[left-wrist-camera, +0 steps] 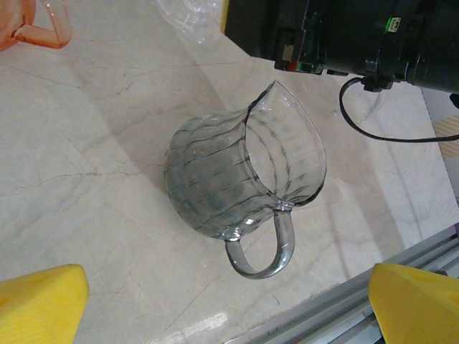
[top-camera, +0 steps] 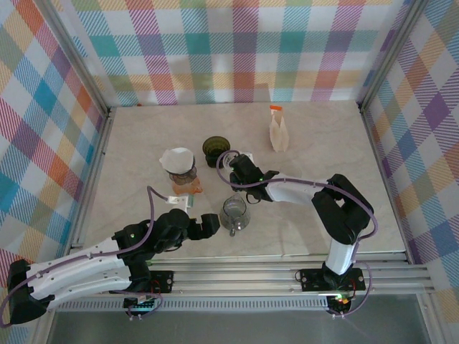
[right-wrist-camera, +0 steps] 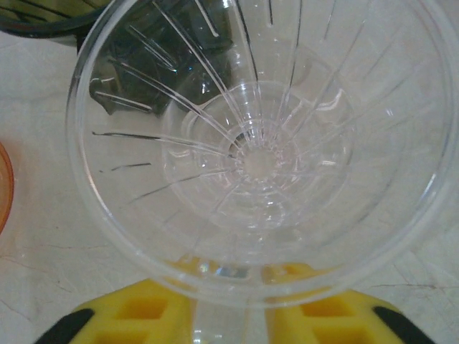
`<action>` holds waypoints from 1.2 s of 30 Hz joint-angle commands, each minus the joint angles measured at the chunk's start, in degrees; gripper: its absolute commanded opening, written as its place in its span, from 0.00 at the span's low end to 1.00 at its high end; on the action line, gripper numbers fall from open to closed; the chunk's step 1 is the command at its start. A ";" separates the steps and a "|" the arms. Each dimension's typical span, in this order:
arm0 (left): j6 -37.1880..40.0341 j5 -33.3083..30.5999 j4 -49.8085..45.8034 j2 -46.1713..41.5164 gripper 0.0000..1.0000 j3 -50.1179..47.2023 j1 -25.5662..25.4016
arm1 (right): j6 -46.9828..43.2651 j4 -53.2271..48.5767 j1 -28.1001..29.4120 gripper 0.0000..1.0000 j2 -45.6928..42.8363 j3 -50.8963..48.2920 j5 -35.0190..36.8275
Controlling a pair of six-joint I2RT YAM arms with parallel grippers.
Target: Place the coffee filter in the dripper
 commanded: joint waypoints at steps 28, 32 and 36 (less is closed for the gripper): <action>-1.99 -6.73 -9.10 -6.51 1.00 -1.28 -0.43 | -11.15 -25.86 7.44 0.14 -33.73 -4.19 -15.57; -2.82 -7.49 -10.12 -7.88 1.00 -1.79 -0.43 | -11.15 -26.50 10.26 0.14 -33.11 -4.28 -13.88; -3.28 -7.56 -10.47 -9.15 1.00 -2.35 -0.47 | -11.15 -27.57 12.34 0.14 -32.89 -4.45 -10.89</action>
